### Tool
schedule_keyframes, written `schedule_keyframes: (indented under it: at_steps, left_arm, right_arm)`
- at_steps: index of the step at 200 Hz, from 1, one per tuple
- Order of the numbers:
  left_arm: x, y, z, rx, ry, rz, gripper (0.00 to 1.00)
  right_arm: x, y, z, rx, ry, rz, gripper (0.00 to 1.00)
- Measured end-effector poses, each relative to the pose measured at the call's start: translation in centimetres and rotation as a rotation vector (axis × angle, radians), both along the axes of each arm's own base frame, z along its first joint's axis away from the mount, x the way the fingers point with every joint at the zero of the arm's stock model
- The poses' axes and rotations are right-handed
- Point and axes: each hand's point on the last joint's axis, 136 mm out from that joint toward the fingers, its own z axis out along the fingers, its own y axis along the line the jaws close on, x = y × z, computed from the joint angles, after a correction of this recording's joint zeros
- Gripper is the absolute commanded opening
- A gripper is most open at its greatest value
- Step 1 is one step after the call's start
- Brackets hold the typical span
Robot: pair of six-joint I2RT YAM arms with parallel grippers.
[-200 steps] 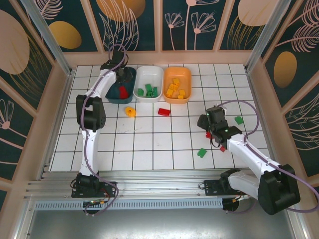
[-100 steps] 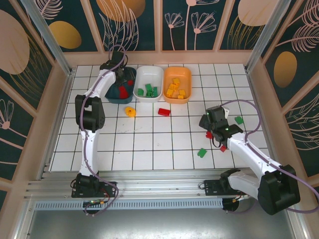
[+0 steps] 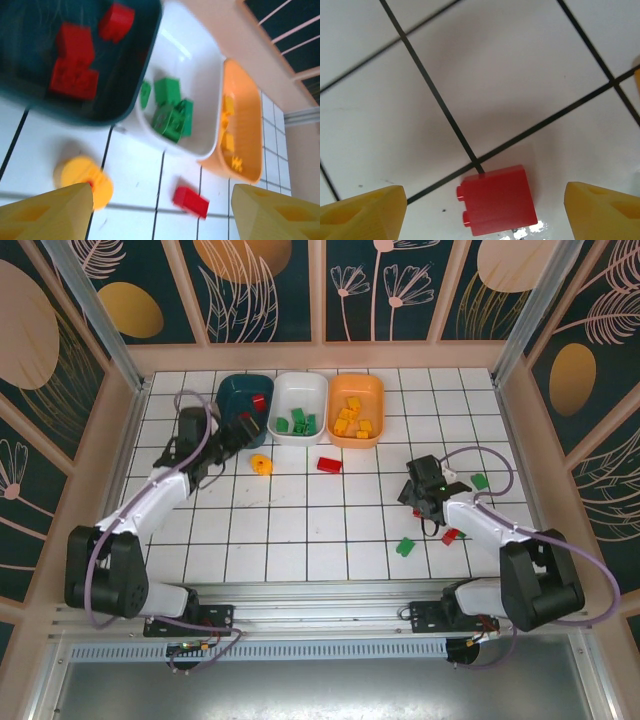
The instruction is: Sort the legos into containers by color
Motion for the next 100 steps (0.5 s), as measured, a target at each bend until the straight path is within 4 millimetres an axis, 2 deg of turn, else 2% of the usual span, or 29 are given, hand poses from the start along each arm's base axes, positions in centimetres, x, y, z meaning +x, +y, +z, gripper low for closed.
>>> schedule_keyframes:
  at_steps: [21,36,52,73,89,100]
  left_arm:
    - [-3.1,0.1,-4.4,-0.023,0.102,-0.008,0.75]
    - [-4.8,0.1,-6.0,-0.033,0.145,-0.016,0.75]
    - [-5.6,0.0,-6.0,-0.048,0.147,-0.024,0.75]
    - [-5.7,-0.1,-4.9,-0.059,0.113,-0.034,0.75]
    - [-5.6,0.1,-4.4,-0.051,0.094,-0.026,0.75]
    - [-5.6,0.4,-4.2,-0.038,0.086,-0.013,0.75]
  right_arm:
    - [-0.7,-0.1,-1.3,0.002,0.046,-0.001,0.75]
    - [-0.7,-0.1,-1.9,0.000,0.062,0.001,0.67]
    - [-0.4,0.0,-2.3,0.004,0.066,0.002,0.65]
    - [-0.2,0.4,-2.5,0.022,0.061,0.014,0.63]
    - [0.0,0.7,-2.8,0.028,0.062,0.025,0.54]
    - [0.0,0.5,-2.9,0.018,0.068,0.026,0.45]
